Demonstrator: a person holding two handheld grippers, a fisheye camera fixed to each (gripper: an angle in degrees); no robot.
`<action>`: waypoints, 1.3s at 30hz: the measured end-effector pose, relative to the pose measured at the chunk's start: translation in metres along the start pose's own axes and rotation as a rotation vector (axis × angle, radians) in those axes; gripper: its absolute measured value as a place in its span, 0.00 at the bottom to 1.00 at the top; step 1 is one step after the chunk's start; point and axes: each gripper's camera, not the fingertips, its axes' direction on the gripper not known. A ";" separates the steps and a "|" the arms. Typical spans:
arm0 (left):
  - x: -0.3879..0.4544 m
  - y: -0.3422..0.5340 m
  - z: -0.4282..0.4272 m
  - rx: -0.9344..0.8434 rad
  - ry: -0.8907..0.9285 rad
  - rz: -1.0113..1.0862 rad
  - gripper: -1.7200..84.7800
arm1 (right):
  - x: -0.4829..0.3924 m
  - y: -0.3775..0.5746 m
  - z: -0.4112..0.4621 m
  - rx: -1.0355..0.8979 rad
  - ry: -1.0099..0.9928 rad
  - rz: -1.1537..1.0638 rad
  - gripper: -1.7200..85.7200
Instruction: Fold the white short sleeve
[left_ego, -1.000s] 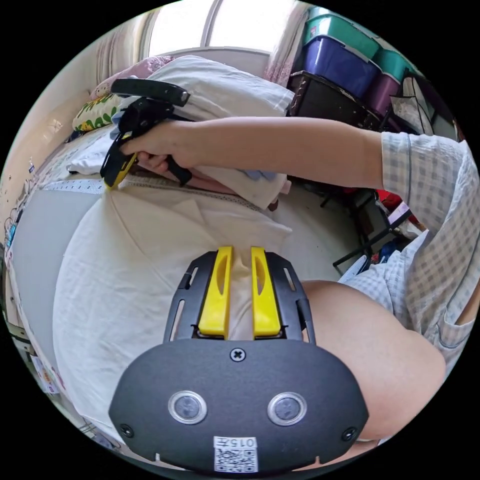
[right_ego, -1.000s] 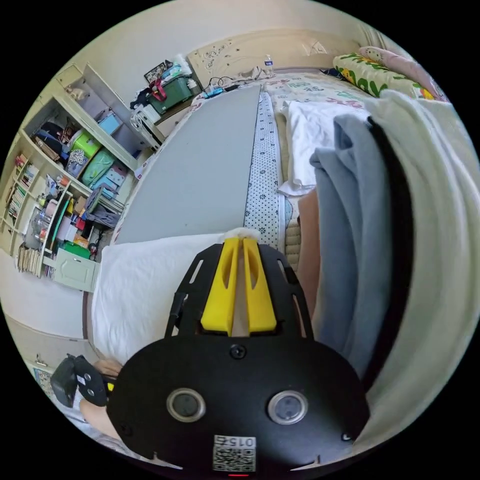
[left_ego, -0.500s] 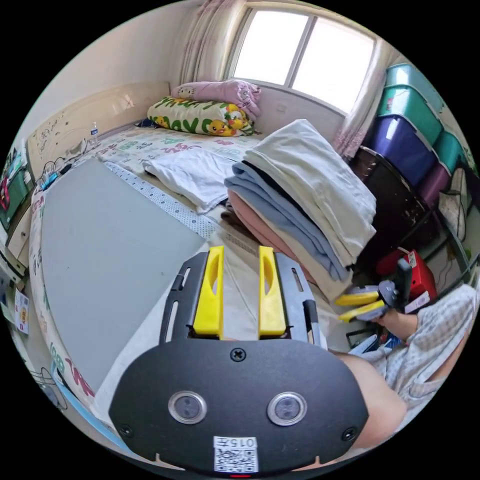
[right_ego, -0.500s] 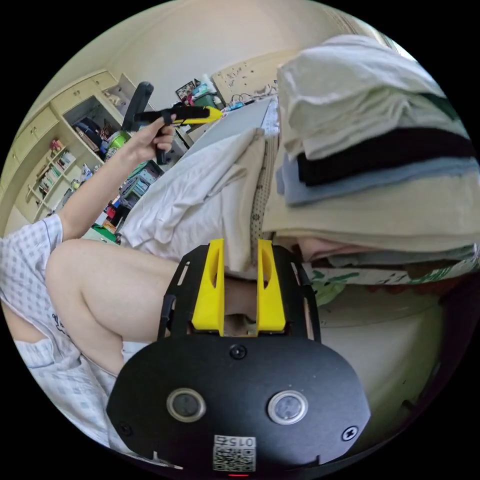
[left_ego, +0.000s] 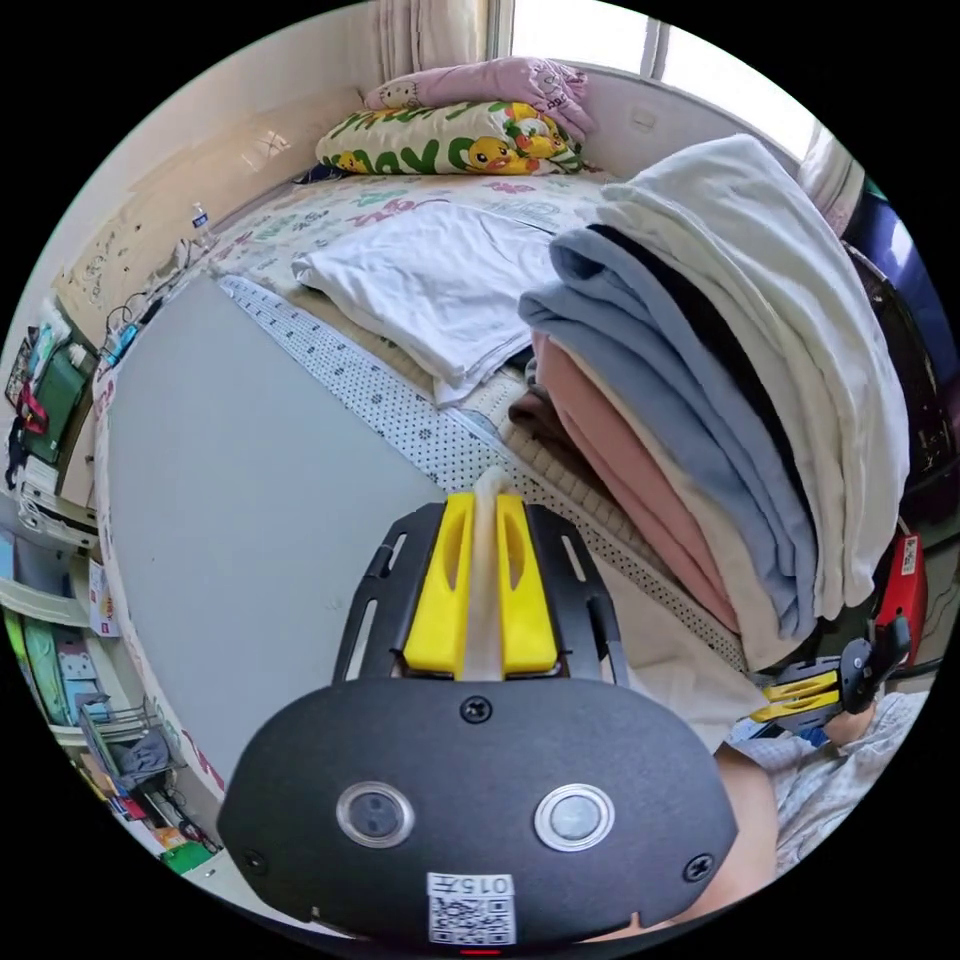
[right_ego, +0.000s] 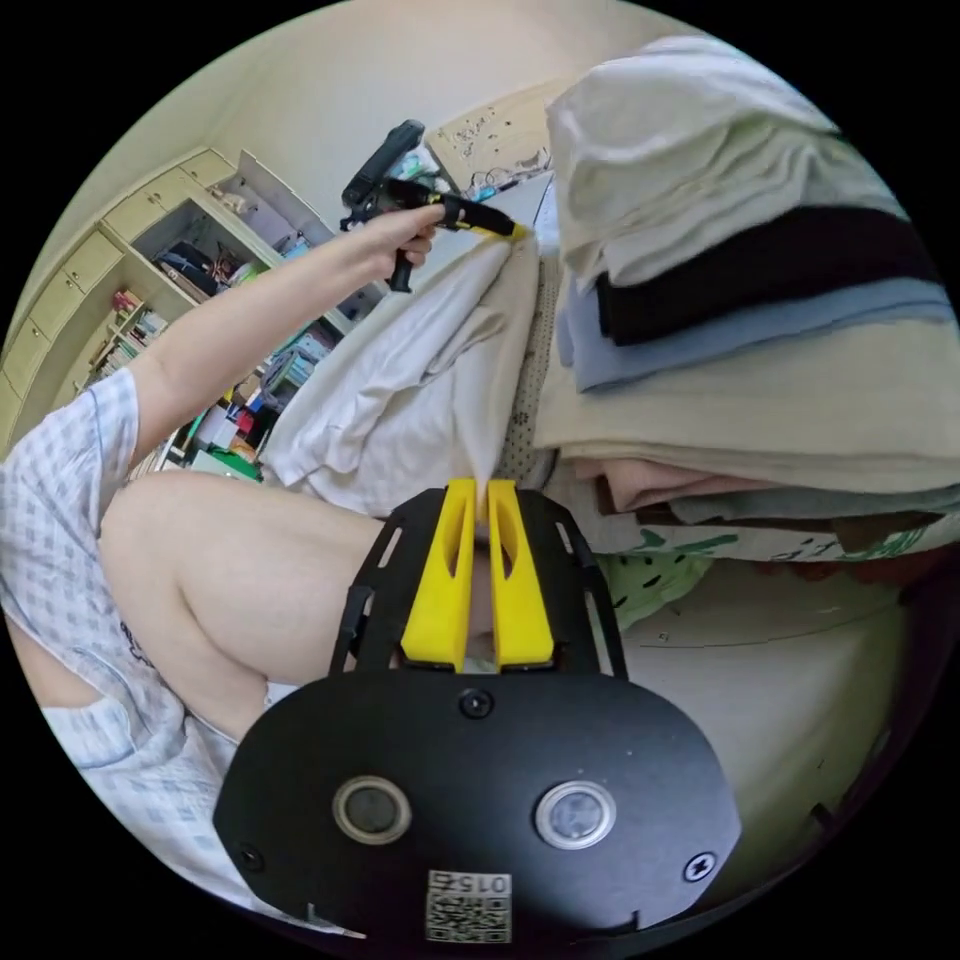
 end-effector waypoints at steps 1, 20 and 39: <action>-0.002 0.001 -0.006 0.017 -0.010 -0.004 0.05 | -0.005 -0.003 -0.010 0.030 0.009 -0.002 0.03; -0.243 0.236 -0.177 0.689 0.306 -0.293 0.04 | -0.396 -0.177 -0.017 0.124 -0.162 -0.619 0.03; -0.393 0.547 -0.040 0.540 0.536 -0.609 0.17 | -0.693 -0.173 0.450 -0.808 -0.326 -1.022 0.03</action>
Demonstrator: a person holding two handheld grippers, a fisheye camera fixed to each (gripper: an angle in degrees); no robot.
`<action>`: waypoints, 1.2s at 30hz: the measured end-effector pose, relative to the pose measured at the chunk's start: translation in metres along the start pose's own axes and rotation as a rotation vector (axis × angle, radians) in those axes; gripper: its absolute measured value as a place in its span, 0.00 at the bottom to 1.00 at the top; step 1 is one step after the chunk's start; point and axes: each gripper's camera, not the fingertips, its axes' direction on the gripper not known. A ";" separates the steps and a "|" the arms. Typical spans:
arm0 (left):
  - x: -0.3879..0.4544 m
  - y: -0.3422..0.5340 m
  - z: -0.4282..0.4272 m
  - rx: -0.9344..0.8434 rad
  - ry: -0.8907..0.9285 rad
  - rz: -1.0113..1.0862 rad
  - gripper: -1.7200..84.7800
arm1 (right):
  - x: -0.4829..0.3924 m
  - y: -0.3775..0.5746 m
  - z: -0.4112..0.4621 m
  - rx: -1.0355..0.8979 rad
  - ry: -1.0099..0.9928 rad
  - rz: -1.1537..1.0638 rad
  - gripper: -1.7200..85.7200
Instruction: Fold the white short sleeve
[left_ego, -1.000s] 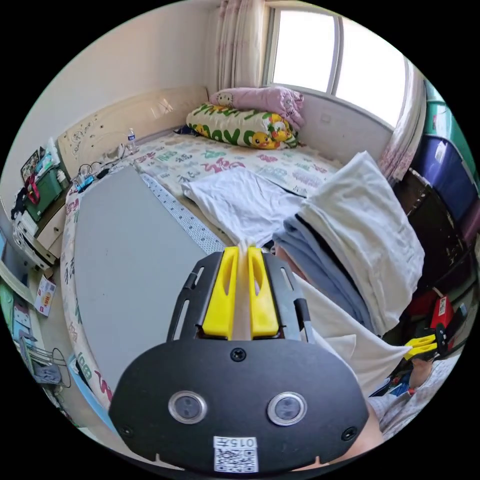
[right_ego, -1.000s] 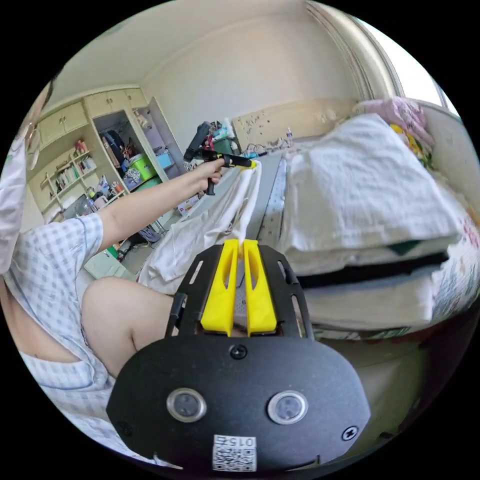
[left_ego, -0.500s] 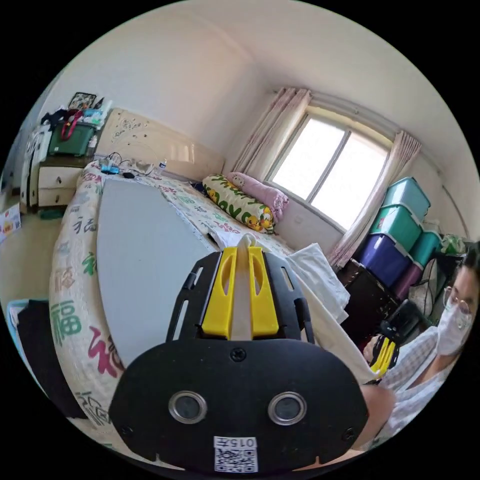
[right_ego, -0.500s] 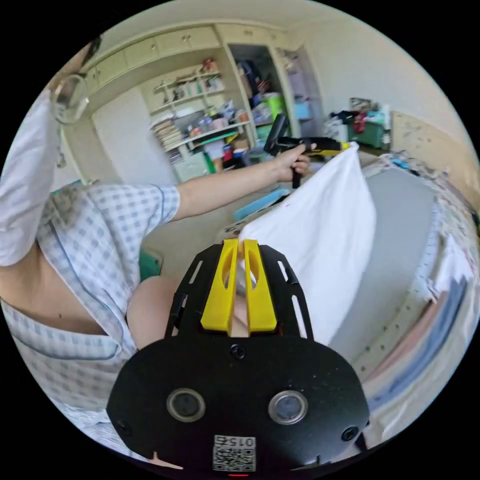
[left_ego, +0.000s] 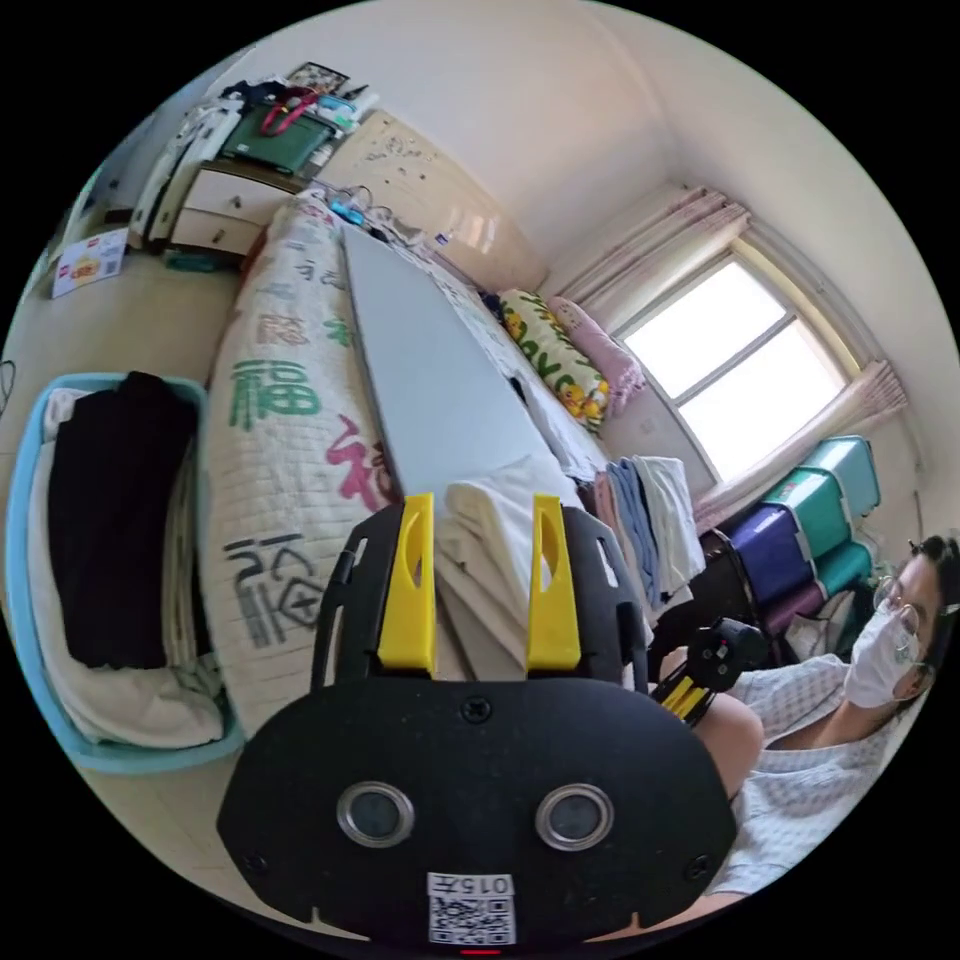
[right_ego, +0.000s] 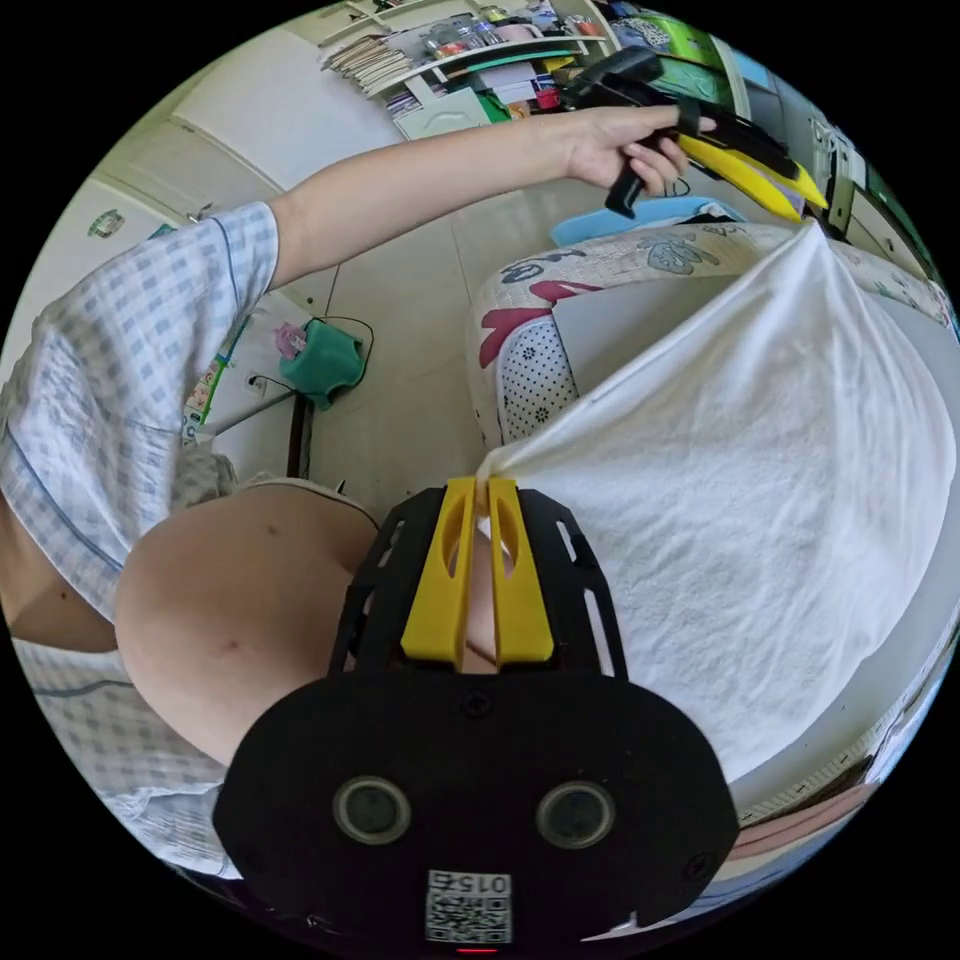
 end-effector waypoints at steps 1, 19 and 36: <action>0.000 -0.002 0.007 -0.003 0.012 -0.003 0.16 | -0.001 -0.006 0.004 -0.007 0.009 -0.005 0.03; -0.048 0.046 -0.014 0.060 -0.295 -0.015 0.05 | 0.041 -0.028 0.033 0.043 0.039 0.015 0.09; -0.181 0.111 -0.024 0.172 0.235 -0.247 0.21 | 0.448 0.126 -0.007 0.479 0.000 0.698 0.20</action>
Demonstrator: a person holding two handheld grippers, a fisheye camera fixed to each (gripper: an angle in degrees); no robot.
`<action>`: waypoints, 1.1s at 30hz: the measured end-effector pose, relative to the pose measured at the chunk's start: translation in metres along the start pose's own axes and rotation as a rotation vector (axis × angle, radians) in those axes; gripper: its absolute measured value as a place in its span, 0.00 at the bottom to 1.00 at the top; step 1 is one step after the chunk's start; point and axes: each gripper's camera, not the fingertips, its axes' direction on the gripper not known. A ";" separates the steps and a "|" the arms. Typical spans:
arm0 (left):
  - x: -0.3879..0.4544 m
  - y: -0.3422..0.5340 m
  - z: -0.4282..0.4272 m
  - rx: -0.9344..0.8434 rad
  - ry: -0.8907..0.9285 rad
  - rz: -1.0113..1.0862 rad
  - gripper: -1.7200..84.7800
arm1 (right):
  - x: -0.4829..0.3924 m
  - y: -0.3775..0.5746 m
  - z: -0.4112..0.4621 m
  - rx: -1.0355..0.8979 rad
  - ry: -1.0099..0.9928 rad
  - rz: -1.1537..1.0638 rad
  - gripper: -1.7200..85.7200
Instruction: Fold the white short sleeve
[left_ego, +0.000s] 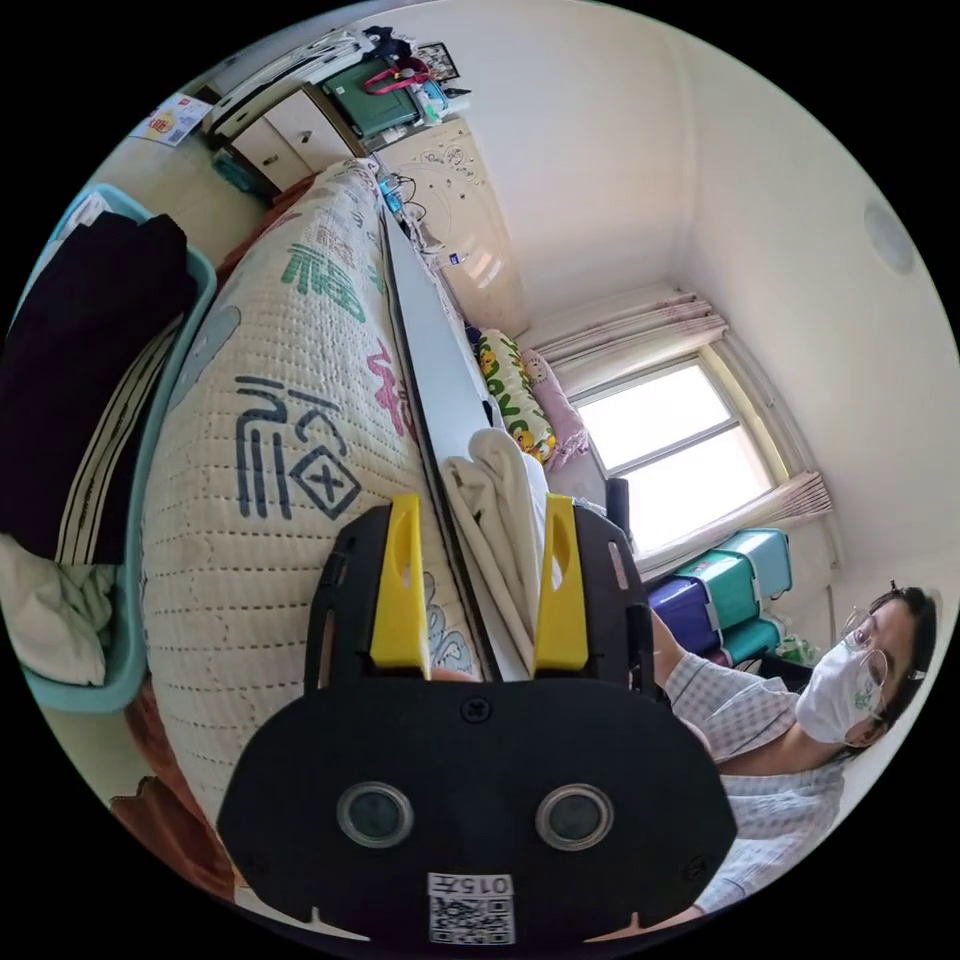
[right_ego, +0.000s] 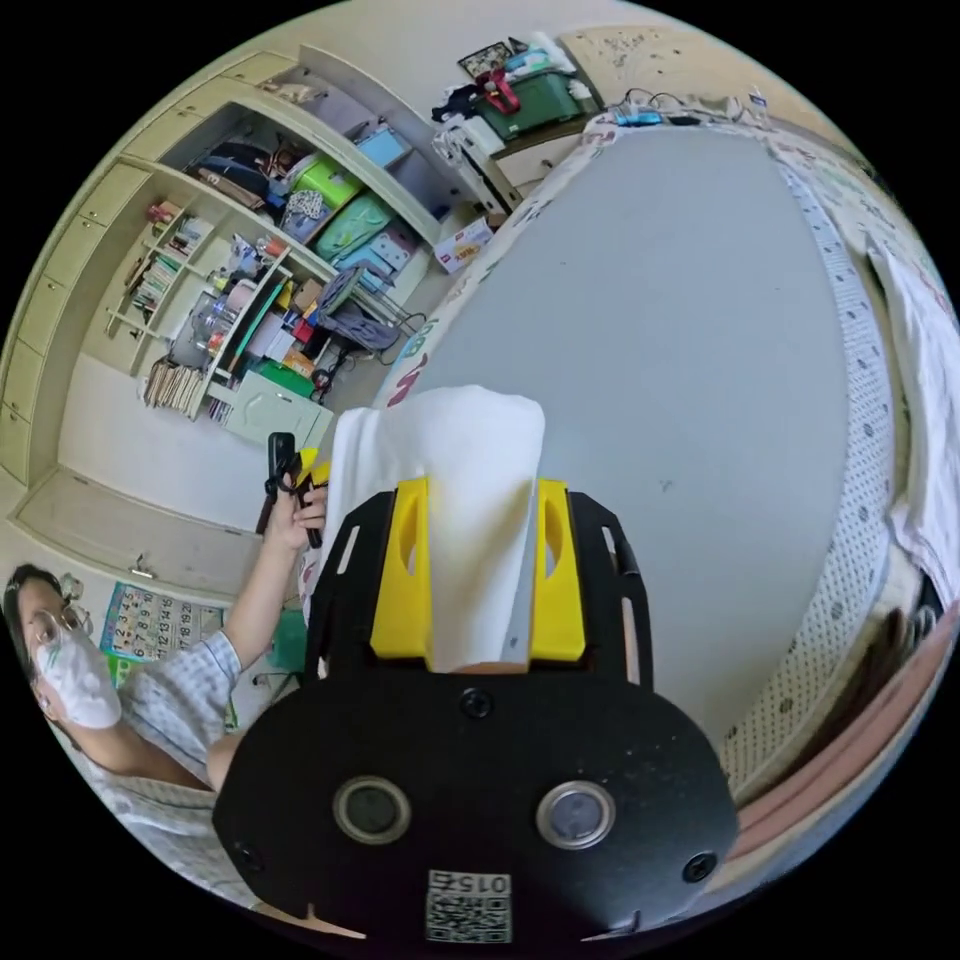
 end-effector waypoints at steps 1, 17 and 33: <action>-0.001 0.000 -0.001 0.001 0.001 0.003 0.22 | 0.001 -0.004 0.011 -0.016 0.013 -0.009 0.20; -0.031 0.013 -0.037 0.079 0.093 -0.056 0.14 | 0.088 -0.004 0.068 0.067 -0.096 -0.053 0.21; 0.110 0.026 -0.062 0.061 0.076 0.135 0.11 | 0.069 0.121 -0.019 0.184 -0.201 -0.154 0.14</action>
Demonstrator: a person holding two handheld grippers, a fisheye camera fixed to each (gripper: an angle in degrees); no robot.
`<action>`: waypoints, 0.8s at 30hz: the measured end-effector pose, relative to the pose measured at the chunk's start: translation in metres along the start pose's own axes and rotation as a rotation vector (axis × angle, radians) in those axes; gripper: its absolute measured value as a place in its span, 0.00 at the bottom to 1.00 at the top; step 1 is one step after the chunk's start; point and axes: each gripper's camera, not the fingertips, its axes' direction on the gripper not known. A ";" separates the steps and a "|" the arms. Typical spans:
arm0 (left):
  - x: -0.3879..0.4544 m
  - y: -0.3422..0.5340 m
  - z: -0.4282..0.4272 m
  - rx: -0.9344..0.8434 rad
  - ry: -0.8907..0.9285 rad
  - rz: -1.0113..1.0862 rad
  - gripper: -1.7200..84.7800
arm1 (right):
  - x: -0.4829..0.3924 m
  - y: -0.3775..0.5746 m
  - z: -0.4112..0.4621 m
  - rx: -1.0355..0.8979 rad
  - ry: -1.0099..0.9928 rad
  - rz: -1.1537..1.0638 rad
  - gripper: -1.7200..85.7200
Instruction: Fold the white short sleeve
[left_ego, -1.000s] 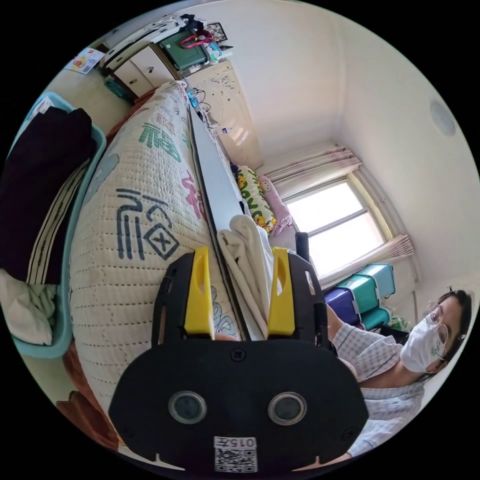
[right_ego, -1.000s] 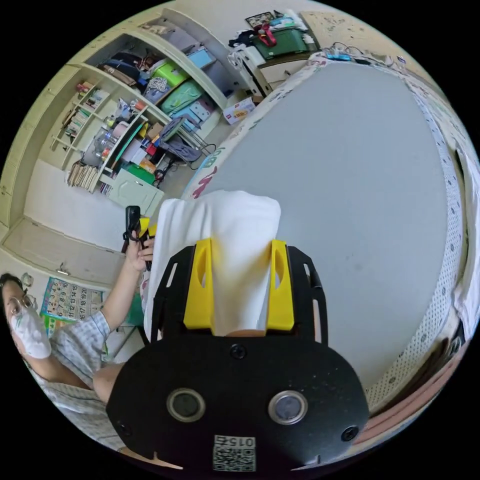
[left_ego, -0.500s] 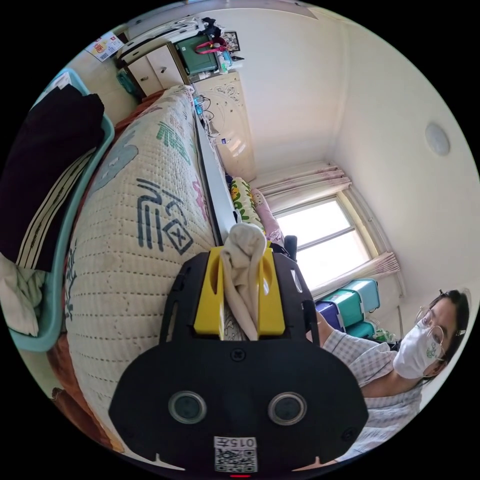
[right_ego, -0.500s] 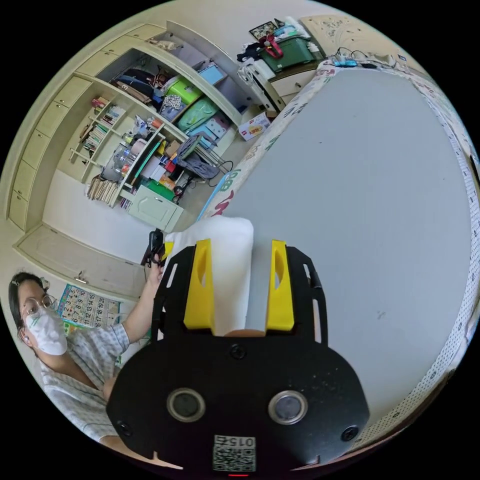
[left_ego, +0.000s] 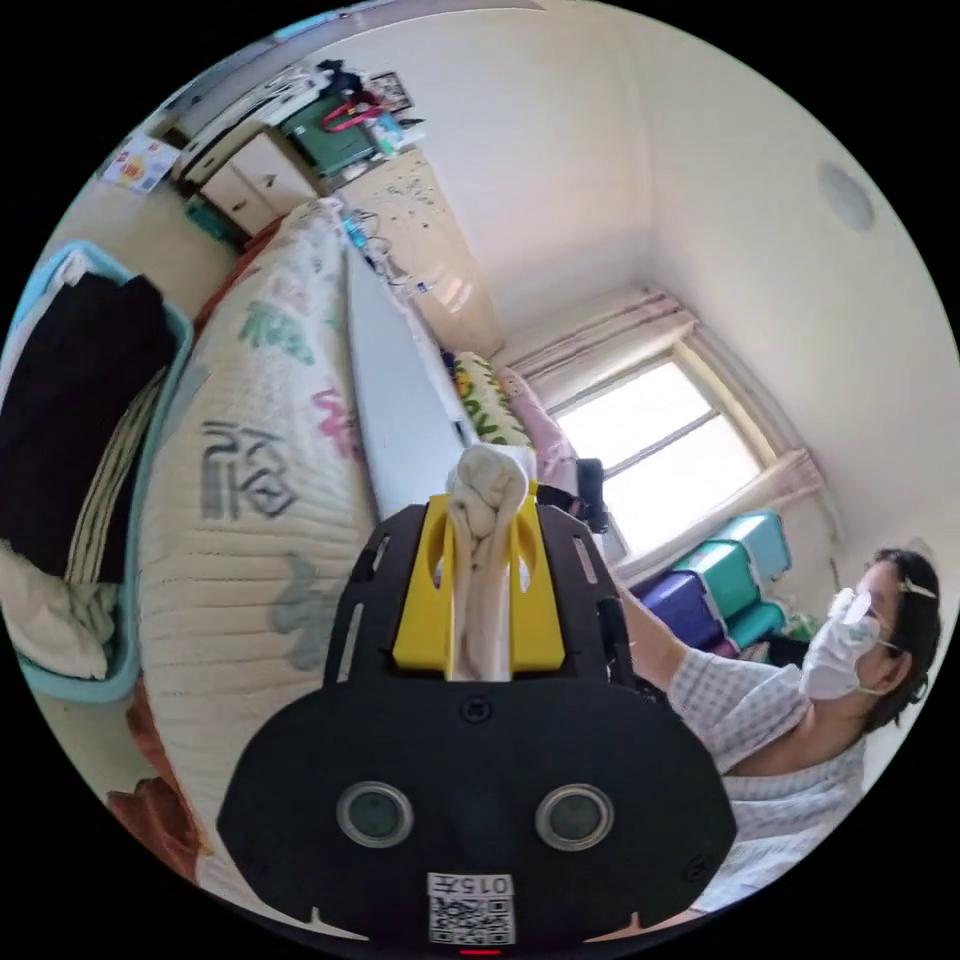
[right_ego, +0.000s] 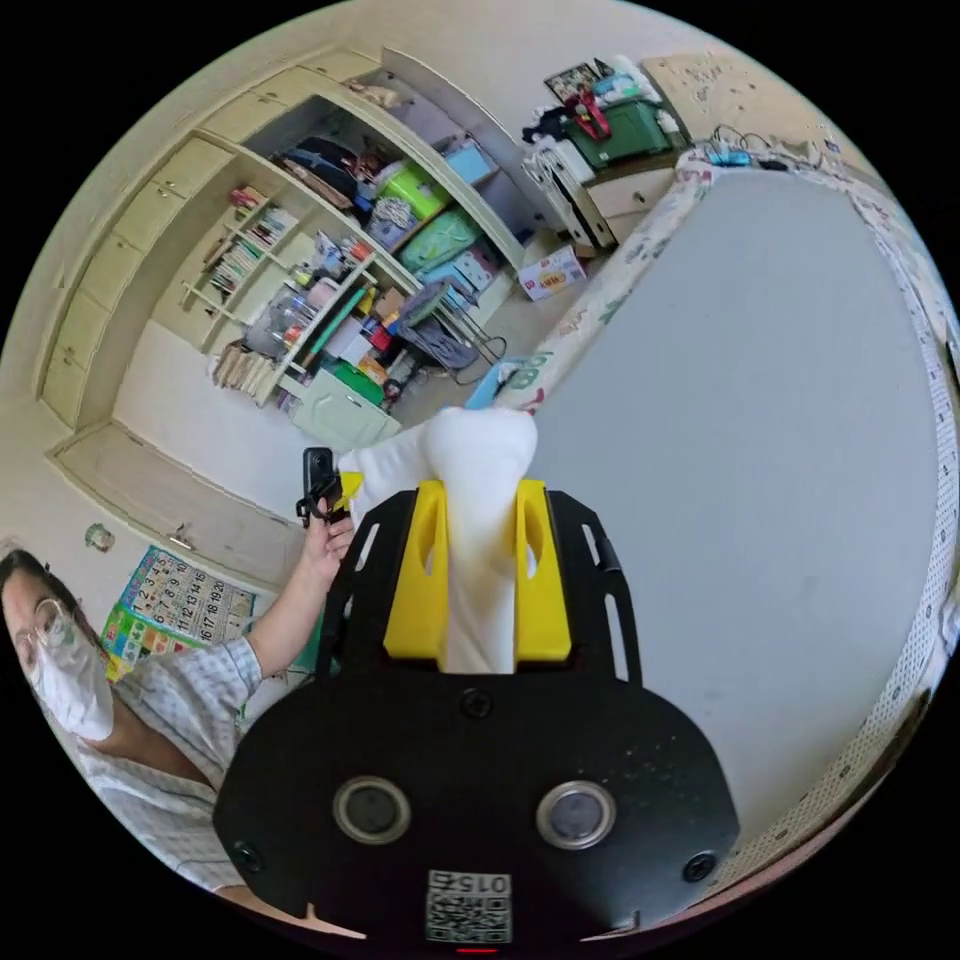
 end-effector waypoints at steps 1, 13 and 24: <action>0.021 -0.003 -0.001 -0.007 0.023 0.031 0.11 | -0.012 0.010 -0.021 0.037 -0.026 -0.018 0.14; 0.454 0.009 0.098 -0.155 0.078 0.735 0.11 | -0.258 0.304 -0.443 0.580 0.140 -0.427 0.14; 0.538 0.011 0.392 -0.337 0.397 0.669 0.11 | -0.264 0.503 -0.720 0.674 0.599 -0.209 0.14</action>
